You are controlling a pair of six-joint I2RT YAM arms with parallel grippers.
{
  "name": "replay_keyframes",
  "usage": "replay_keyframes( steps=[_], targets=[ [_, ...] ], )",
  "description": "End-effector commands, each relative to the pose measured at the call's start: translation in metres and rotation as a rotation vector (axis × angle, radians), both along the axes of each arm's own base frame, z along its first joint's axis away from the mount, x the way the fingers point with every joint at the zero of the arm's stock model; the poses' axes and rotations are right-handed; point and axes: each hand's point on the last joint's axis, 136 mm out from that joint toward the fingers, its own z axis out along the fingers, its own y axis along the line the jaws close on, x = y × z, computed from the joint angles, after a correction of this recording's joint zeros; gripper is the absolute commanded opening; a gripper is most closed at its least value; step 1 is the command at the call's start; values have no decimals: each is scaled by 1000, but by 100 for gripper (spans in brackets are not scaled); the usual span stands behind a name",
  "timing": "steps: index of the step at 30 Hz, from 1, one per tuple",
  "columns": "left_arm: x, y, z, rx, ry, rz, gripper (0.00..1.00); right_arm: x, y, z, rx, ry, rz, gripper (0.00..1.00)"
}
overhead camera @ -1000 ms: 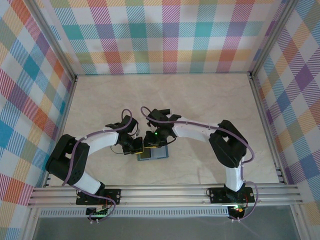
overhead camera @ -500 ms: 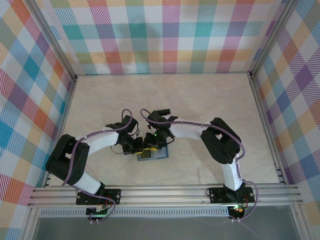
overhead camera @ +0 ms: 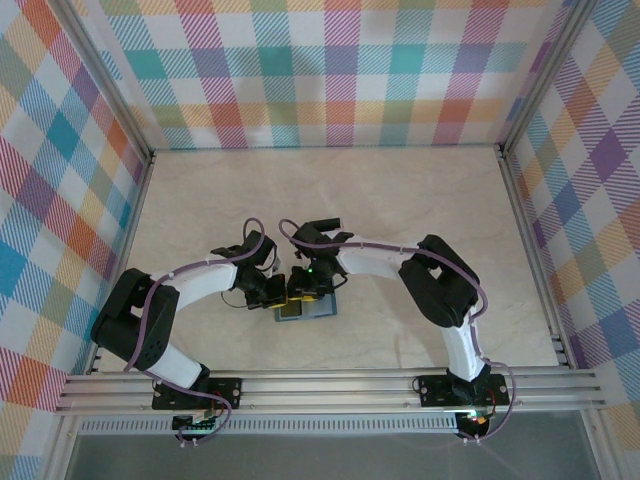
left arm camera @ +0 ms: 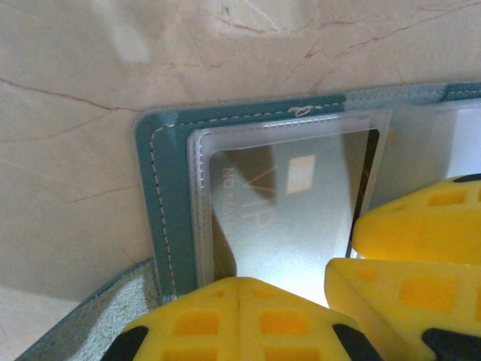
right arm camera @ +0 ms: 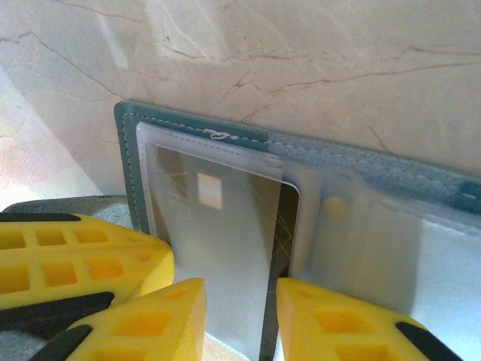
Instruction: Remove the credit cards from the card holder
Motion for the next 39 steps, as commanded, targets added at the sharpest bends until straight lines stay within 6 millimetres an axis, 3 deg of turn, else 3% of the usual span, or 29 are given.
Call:
replay_keyframes(
  steps=[1, 7, 15, 34, 39],
  targets=[
    [-8, 10, -7, 66, 21, 0, 0, 4, -22, -8, -118, -22, 0, 32],
    [-9, 12, -6, 72, 18, -2, 0, 6, -19, 3, -101, -37, 8, 32],
    [-9, 13, -3, 73, 13, -1, 0, 2, 7, 21, 63, -8, 12, 32],
    [-8, 10, -4, 60, 17, -3, 0, -1, 4, -12, 3, 40, 12, 31],
    [-8, 9, -4, 57, 19, -3, 0, 1, -9, -15, -69, 20, 8, 30]
  ],
)
